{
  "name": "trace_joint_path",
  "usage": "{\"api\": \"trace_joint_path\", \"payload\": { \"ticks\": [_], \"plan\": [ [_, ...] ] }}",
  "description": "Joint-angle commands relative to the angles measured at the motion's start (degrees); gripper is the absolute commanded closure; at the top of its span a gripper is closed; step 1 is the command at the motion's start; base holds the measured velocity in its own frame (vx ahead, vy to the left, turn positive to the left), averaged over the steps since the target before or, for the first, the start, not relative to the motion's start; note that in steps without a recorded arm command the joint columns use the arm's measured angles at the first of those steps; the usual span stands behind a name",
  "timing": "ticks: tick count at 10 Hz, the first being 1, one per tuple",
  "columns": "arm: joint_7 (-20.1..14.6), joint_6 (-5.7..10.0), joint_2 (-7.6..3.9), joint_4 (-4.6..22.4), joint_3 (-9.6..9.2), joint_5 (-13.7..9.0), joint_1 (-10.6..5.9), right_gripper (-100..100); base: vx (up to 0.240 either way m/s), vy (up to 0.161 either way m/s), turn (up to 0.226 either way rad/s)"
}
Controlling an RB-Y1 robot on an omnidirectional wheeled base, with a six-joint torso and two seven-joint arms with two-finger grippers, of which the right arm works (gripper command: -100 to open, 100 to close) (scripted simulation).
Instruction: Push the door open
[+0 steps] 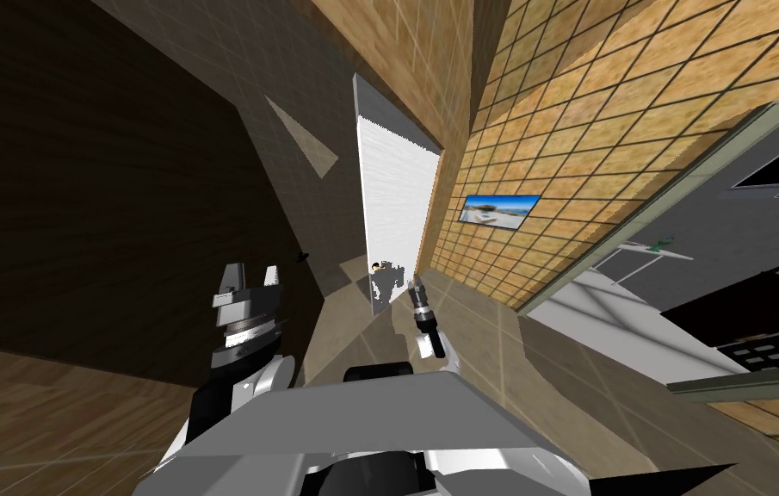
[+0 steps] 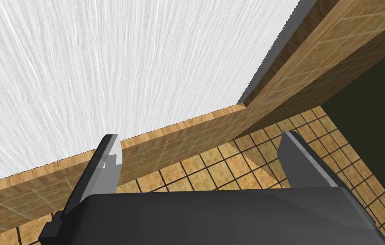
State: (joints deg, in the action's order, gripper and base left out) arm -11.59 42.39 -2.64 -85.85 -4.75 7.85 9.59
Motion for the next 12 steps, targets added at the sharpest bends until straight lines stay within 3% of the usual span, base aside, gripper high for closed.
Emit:
{"api": "trace_joint_path", "payload": {
  "ticks": [1,6,7,8,11,12],
  "plan": [
    [-0.22,0.16,-0.23,2.12,-0.11,0.12,-0.72,-100,0.033,-0.037,0.032],
    [-0.68,1.33,-0.41,9.93,-1.46,1.30,-4.38,-100,0.046,-0.046,0.050],
    [-0.68,1.33,-0.41,10.71,-1.46,1.30,-4.38,-100,0.036,-0.041,0.030],
    [-0.83,1.72,-0.44,12.76,-1.91,1.69,-5.61,-100,0.046,-0.041,0.057],
    [-0.98,2.11,-0.45,16.40,-2.36,2.08,-6.81,-100,0.042,-0.047,0.043],
    [-1.13,2.48,-0.43,18.89,-2.79,2.46,-8.00,-100,0.043,-0.044,0.057]
  ]
}}
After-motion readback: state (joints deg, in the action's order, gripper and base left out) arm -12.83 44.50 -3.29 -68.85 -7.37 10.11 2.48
